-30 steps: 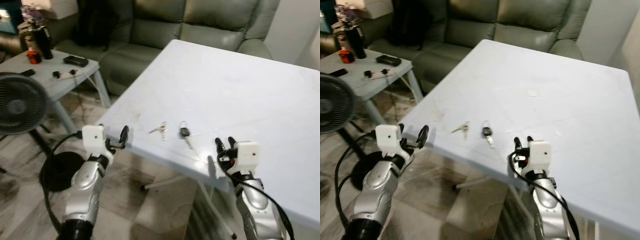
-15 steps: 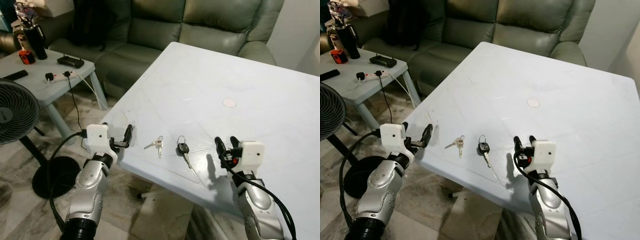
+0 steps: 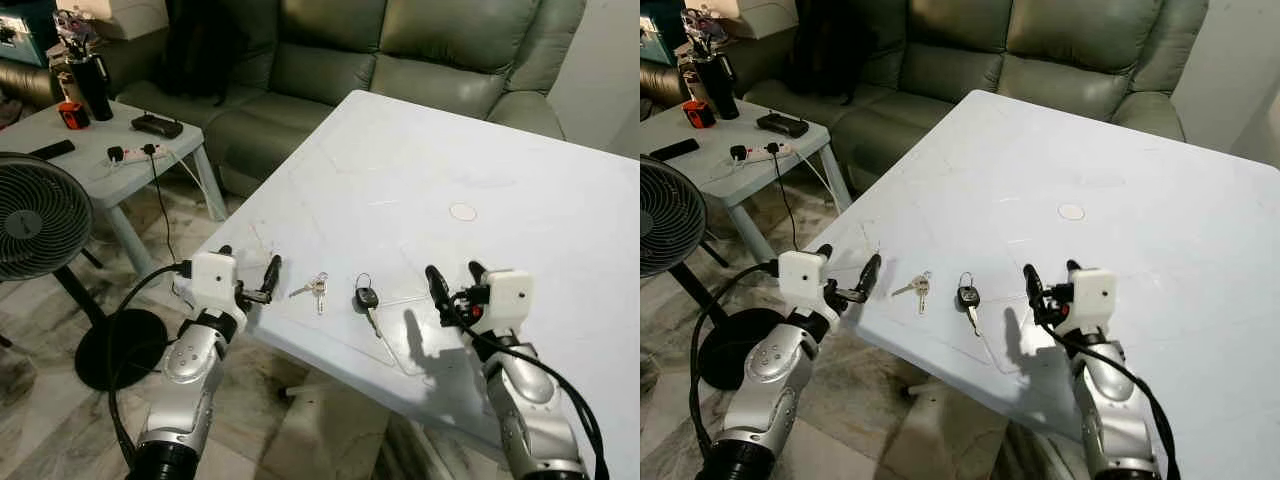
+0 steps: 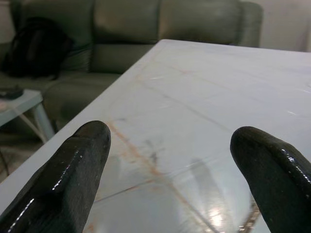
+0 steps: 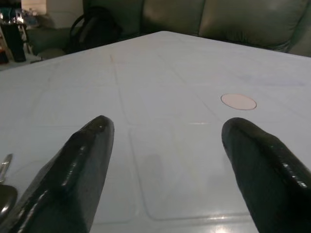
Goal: Hang keys on a hook
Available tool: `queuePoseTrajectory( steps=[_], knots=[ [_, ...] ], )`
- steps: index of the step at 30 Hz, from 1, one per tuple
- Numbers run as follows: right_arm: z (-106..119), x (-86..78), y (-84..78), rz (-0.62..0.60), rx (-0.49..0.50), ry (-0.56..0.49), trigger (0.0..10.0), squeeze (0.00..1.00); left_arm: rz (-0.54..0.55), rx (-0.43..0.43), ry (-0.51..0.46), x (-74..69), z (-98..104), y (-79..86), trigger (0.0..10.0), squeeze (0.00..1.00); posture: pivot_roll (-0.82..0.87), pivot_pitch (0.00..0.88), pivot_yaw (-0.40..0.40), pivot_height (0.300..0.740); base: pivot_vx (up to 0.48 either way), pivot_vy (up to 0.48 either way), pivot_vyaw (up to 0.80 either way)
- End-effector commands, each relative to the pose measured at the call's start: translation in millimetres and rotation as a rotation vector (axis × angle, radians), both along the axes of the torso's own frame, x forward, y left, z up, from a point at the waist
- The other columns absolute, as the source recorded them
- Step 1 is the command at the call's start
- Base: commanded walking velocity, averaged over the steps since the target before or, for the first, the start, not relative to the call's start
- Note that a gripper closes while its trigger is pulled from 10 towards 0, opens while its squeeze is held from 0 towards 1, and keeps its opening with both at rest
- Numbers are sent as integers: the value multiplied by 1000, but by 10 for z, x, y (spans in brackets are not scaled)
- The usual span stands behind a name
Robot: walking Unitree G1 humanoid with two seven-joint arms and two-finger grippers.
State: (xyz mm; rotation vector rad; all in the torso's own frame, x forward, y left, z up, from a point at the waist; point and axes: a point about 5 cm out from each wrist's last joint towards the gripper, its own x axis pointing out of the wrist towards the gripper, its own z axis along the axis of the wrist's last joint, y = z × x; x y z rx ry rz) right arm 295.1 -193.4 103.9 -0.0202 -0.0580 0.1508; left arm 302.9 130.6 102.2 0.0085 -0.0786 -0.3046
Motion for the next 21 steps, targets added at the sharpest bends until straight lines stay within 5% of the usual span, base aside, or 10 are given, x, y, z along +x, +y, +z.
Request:
queuePoseTrajectory(
  steps=[1, 2, 3, 4, 9, 10, 11, 12, 13, 21],
  knots=[
    [-18, 6, -12, 7, -8, 10, 10000, 1000, -21, 27, -14, -20, 7, -6, 10000, 0, 2, 65, -25, 740, 0, 0, 0],
    [-11, 21, -20, 3, -23, 9, 10000, 1000, -36, 34, -17, -28, 6, -29, 10000, 0, 2, 64, -23, 740, 0, 0, 0],
    [-16, 30, -20, 6, -24, 15, 10000, 251, -44, 36, -18, -32, 5, -41, 10000, 0, 3, 64, -23, 740, 0, 0, 0],
    [-21, 37, -18, 8, -23, 19, 10000, 0, -49, 38, -21, -37, 6, -49, 10000, 0, 3, 65, -22, 740, 0, 0, 0],
    [-34, 39, 22, 40, -23, 12, 10000, 55, -89, 71, -31, -67, -4, -104, 10000, 0, 4, 66, -16, 740, 0, 0, 0],
    [-36, 34, 33, 53, -29, 12, 10000, 898, -104, 68, -28, -78, -10, -121, 10000, 0, 4, 67, -15, 740, 0, 0, 0],
    [-38, 33, 43, 63, -36, 13, 10000, 1000, -115, 69, -29, -87, -11, -135, 10000, 0, 4, 67, -13, 740, 0, 0, 0],
    [-51, 34, 59, 82, -30, 27, 10000, 973, -130, 78, -34, -101, -12, -155, 10000, 0, 4, 67, -13, 740, 0, 0, 0],
    [-58, 34, 69, 95, -29, 35, 10000, 0, -137, 81, -34, -112, -17, -169, 10000, 0, 4, 67, -13, 740, 0, 0, 0],
    [-58, 66, 183, 227, -79, 62, 10000, 0, -173, 88, -36, -162, -36, -250, 10000, 0, 7, 70, -12, 740, 0, 0, 0]
  ],
)
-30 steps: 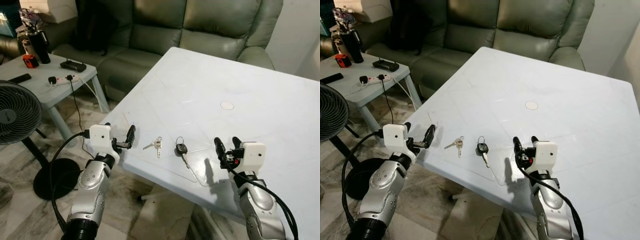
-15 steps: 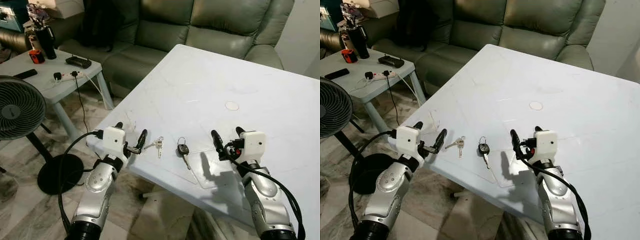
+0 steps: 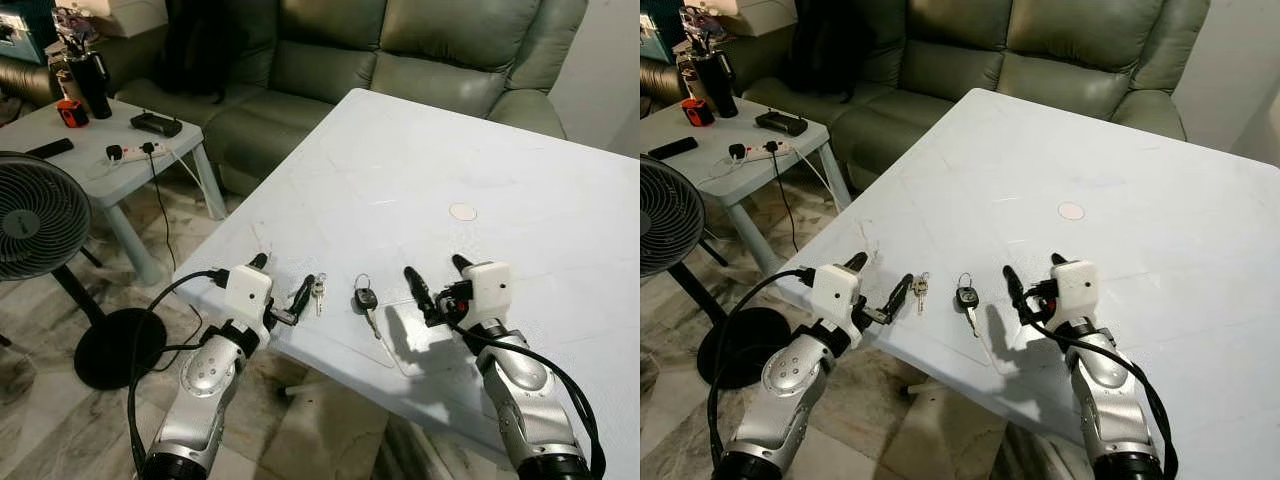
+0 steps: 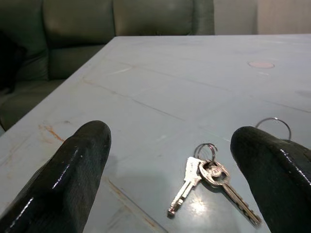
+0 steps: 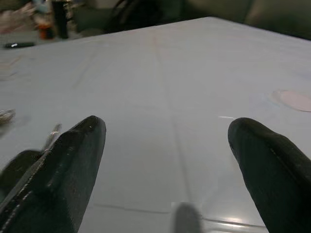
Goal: Hang keys on a hook
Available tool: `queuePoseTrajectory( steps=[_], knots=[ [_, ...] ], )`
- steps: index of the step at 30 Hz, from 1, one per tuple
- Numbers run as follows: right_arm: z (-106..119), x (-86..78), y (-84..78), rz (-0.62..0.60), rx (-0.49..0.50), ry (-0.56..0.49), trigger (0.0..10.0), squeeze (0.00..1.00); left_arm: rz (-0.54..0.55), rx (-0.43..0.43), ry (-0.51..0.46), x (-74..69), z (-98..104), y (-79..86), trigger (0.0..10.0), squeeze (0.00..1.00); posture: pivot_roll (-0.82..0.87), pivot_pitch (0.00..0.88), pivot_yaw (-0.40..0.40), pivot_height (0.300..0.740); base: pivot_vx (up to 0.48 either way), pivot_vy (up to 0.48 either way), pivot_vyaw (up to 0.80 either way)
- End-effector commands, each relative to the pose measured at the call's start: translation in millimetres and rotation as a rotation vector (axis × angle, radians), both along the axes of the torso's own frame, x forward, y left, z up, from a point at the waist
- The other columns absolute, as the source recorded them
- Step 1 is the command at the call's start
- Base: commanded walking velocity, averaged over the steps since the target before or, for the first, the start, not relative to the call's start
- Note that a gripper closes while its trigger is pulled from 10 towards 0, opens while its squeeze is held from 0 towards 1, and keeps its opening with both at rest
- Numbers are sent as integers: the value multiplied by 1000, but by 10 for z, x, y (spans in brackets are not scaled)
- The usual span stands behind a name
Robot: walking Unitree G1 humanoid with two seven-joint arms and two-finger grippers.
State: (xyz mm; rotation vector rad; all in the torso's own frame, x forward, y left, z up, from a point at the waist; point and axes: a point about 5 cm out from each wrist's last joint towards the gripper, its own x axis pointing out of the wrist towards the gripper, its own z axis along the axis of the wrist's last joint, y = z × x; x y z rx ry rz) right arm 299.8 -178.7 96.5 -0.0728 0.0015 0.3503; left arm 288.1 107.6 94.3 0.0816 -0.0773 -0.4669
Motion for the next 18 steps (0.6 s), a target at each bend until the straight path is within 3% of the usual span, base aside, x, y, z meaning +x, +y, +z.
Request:
queuePoseTrajectory(
  steps=[1, 6, 18],
  knots=[
    [12, 22, 79, 70, -15, 24, 10000, 0, -23, 10, -29, -29, 40, -40, 10000, 0, 8, 71, -13, 740, 0, 0, 0],
    [-11, 19, 180, 129, -29, 59, 10000, 0, -33, 19, -29, -59, 27, -69, 10000, 0, 16, 68, -21, 740, 0, 0, 0],
    [-4, 12, 428, 210, 57, 131, 10000, 0, -80, 47, -22, -206, -25, -150, 10000, 0, 29, 81, -33, 740, 0, 0, 0]
  ],
)
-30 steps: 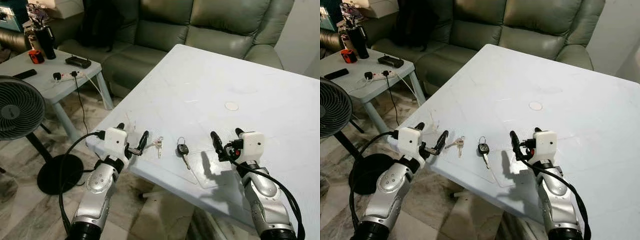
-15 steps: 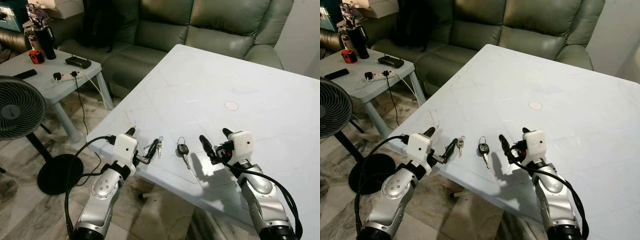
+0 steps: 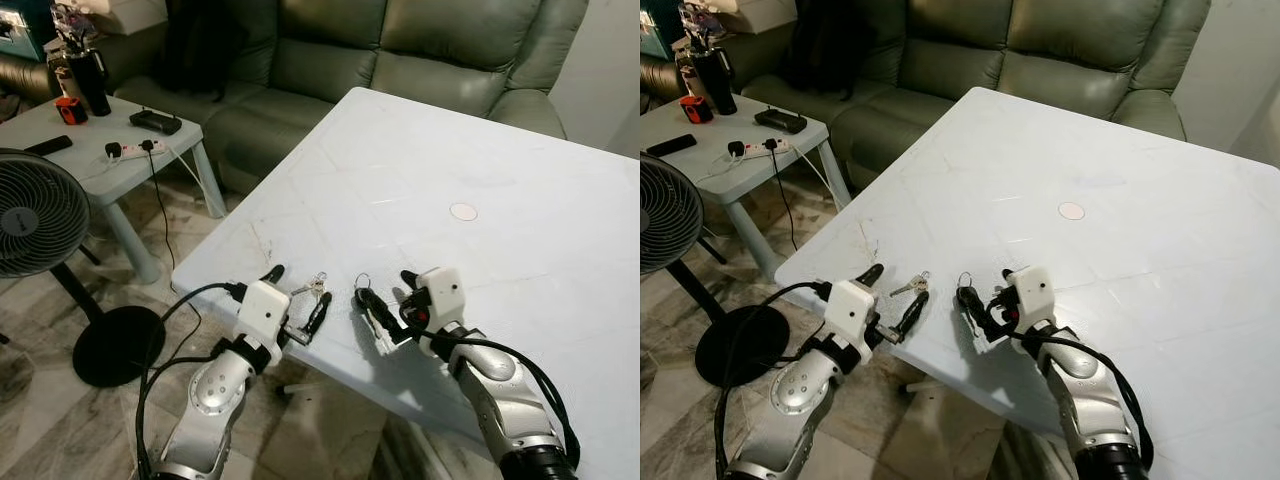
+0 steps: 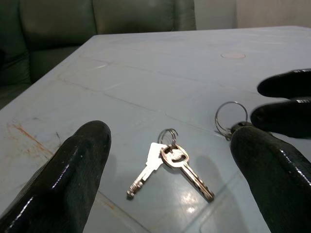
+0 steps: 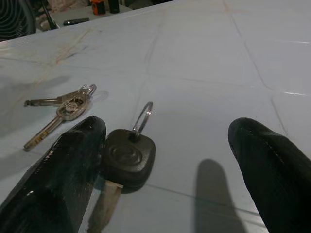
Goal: Hang keys on a hook
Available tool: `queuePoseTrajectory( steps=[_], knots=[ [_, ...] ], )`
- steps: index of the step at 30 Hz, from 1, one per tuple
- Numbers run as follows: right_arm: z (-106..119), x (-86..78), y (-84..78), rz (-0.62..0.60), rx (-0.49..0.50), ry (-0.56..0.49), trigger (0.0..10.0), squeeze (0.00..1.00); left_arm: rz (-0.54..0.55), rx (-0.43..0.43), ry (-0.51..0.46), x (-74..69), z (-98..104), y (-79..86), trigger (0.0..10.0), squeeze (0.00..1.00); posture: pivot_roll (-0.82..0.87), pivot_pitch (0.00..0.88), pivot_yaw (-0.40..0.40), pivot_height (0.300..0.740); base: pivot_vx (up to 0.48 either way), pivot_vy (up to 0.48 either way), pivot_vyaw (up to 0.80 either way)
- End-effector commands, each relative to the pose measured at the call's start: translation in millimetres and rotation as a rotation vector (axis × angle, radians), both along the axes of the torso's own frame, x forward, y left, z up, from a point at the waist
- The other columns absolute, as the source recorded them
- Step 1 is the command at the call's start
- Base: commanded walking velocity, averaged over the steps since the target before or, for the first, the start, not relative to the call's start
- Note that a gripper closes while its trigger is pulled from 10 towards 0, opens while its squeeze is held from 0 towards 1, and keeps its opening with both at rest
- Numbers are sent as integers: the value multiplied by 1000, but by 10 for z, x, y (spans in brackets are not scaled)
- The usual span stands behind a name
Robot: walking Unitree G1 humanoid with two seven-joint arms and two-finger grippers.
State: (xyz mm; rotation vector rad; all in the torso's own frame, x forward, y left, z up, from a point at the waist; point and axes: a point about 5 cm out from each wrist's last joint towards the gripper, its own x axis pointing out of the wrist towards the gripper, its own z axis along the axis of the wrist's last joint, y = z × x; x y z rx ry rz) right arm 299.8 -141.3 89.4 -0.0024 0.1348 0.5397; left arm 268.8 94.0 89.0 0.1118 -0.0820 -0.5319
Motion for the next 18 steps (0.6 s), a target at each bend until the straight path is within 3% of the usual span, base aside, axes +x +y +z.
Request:
queuePoseTrajectory(
  steps=[1, 18],
  knots=[
    [78, 14, 80, 28, 32, -16, 10000, 0, -15, 17, -12, -17, 26, -15, 10000, 0, 29, 81, -33, 740, 0, 0, 0],
    [176, 80, 423, 30, 135, -3, 10000, 0, -1, 13, -3, -31, 23, -24, 10000, 0, 37, 93, -38, 740, 0, 0, 0]
  ],
)
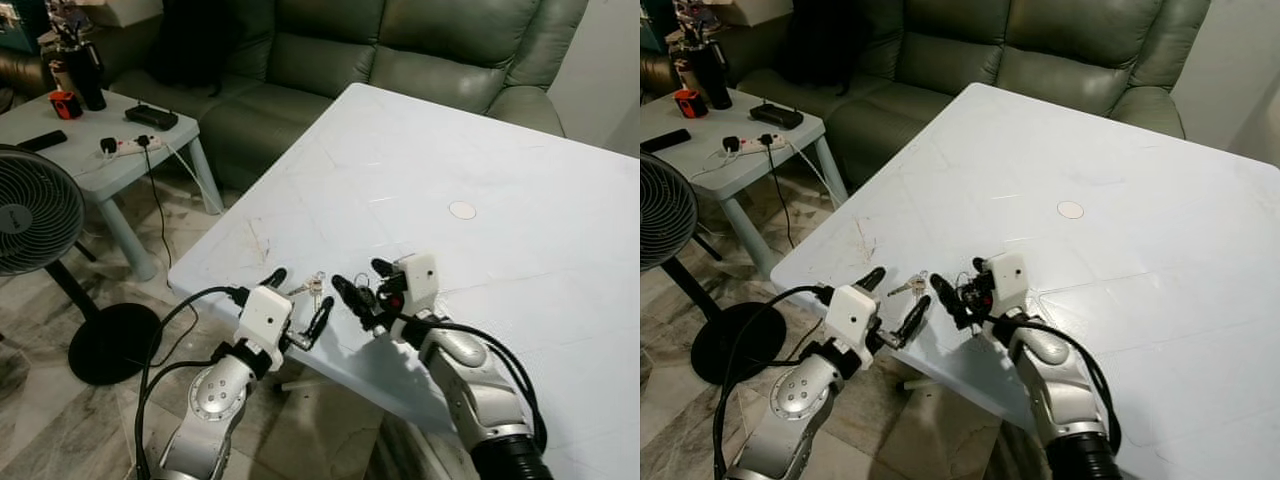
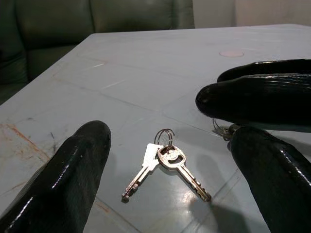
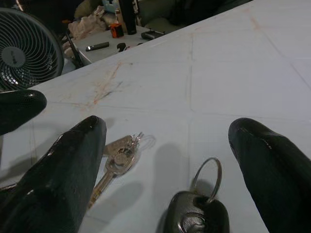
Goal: Hang keys on a hook
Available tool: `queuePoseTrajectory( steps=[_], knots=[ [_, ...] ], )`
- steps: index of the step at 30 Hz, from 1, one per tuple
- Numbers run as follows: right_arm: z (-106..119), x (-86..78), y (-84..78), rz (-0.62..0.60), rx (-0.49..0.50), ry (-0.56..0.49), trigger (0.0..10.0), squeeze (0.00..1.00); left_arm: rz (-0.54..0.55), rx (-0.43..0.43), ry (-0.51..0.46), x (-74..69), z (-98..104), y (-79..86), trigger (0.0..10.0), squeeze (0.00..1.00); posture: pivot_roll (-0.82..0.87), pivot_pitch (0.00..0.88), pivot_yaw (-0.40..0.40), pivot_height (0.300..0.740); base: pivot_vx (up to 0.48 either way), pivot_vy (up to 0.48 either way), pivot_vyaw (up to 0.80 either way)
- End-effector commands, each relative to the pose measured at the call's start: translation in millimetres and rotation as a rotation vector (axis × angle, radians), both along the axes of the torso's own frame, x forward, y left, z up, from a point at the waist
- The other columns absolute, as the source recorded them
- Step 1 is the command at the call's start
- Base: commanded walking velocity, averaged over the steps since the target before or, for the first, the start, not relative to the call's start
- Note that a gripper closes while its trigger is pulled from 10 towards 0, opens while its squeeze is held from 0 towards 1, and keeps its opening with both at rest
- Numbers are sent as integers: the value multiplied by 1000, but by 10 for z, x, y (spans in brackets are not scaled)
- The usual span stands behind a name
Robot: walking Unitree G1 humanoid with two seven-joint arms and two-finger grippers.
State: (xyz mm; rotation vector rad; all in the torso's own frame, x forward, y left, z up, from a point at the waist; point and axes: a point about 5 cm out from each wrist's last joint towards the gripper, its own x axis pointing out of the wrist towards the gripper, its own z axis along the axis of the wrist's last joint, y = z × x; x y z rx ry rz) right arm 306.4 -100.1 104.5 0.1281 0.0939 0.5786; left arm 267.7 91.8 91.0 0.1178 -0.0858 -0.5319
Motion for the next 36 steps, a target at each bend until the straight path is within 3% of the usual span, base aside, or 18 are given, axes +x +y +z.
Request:
queuePoseTrajectory(
  steps=[1, 6, 14, 15, 16, 17, 18, 21, 22, 35, 36],
  knots=[
    [14, 16, 30, -8, 0, 9, 10000, 0, 1, 7, 3, -18, 4, -1, 10000, 0, 37, 93, -38, 740, 0, 0, 0],
    [-36, 33, 76, -53, -16, 40, 10000, 0, 5, 6, 3, -17, 9, 1, 10000, 0, 38, 95, -35, 740, 0, 0, 0],
    [-82, 61, 36, -108, -30, 63, 10000, 0, 7, 5, 5, -18, 11, 3, 10000, 0, 38, 99, -36, 740, 0, 0, 0],
    [-112, 58, -21, -105, -38, 70, 9608, 0, 8, 4, 6, -19, 11, 3, 10000, 0, 38, 99, -36, 740, 0, 0, 0],
    [-117, 52, -50, -98, -41, 63, 6471, 0, 8, 4, 7, -19, 11, 2, 10000, 0, 38, 99, -36, 740, 0, 0, 0],
    [-118, 48, -69, -93, -42, 58, 6471, 0, 9, 4, 7, -19, 11, 2, 10000, 0, 38, 99, -36, 740, 0, 0, 0],
    [-125, 42, -116, -82, -42, 57, 1843, 0, 9, 3, 6, -17, 12, -1, 10000, 0, 38, 98, -36, 740, 0, 0, 0],
    [-131, 47, -156, -92, -44, 62, 1412, 0, 8, 3, 6, -15, 14, -3, 10000, 0, 38, 98, -36, 740, 0, 0, 0],
    [-133, 50, -197, -98, -46, 62, 0, 0, 8, 3, 6, -14, 17, -5, 10000, 0, 38, 98, -36, 740, 0, 0, 0],
    [-139, 20, -320, -80, -48, 51, 0, 0, 3, 2, 8, -13, 15, -12, 10000, 0, 29, 96, -31, 740, 0, 0, 0],
    [-141, 0, -312, -57, -33, 58, 4588, 0, 2, 2, 7, -15, 20, -11, 10000, 0, 27, 100, -29, 740, 0, 0, 0]
  ],
)
